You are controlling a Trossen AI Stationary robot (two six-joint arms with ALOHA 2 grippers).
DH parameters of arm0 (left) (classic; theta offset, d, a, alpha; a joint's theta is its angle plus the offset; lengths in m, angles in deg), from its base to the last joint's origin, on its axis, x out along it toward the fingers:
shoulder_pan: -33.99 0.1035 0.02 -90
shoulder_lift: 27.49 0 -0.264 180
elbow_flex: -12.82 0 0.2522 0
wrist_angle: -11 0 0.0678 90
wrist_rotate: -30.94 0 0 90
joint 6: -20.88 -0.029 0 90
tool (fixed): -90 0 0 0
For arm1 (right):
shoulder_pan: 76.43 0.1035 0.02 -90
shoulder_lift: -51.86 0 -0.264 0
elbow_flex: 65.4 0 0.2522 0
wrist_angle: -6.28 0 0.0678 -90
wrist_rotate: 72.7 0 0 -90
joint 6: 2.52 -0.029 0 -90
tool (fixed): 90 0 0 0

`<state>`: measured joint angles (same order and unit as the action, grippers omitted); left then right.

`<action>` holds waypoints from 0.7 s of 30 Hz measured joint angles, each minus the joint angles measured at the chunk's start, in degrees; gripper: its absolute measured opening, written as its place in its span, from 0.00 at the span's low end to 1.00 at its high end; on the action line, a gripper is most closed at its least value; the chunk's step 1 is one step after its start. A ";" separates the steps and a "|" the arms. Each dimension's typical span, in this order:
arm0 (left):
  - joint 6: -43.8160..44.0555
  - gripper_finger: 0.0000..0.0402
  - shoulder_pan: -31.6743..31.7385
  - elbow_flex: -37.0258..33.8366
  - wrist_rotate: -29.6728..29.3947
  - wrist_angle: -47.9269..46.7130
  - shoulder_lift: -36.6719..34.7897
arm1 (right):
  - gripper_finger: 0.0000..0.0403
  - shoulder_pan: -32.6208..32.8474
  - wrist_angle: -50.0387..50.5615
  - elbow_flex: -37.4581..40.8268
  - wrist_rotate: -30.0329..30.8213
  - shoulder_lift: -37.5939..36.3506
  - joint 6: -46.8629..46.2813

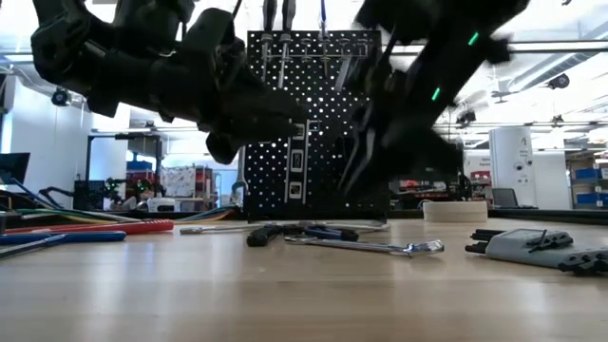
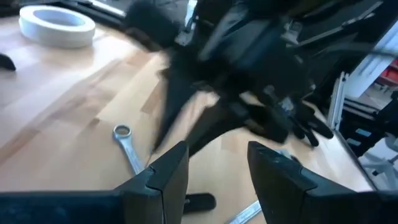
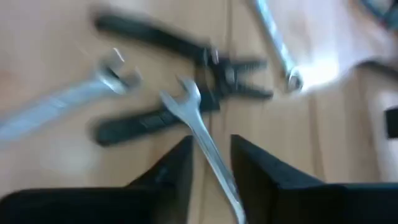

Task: Hang tools onto peg board
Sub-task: Hang the wrench on the peg board

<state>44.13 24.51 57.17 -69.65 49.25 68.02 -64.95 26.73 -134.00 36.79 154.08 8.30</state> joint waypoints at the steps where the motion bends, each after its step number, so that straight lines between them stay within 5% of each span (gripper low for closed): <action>1: 0.04 0.38 -0.06 0.04 0.02 -0.51 0.00 | 0.31 -0.99 -0.01 -0.46 -0.12 1.54 0.86; 6: 0.04 0.38 -0.37 -0.12 -0.01 -1.31 0.00 | 0.47 -3.43 0.44 -2.33 -3.47 6.54 3.32; 10: 0.05 0.38 -0.36 -0.42 -0.94 -2.53 0.00 | 0.48 -4.73 1.50 -4.12 -6.47 8.67 3.64; 13: 0.07 0.38 -0.33 -0.42 -1.99 -3.06 0.00 | 0.36 -5.07 2.65 -4.93 -7.04 9.67 2.89; 17: 0.15 0.38 -0.28 -0.42 -2.43 -3.43 0.00 | 0.09 -5.00 3.08 -5.06 -8.72 9.64 4.22; 21: 1.23 0.38 -0.30 -0.42 -2.43 -3.39 0.00 | 0.04 -4.46 2.83 -5.02 -7.10 8.91 3.16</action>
<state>45.36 24.21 56.76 -72.08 45.86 68.02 -69.40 29.56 -139.02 29.69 162.99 11.46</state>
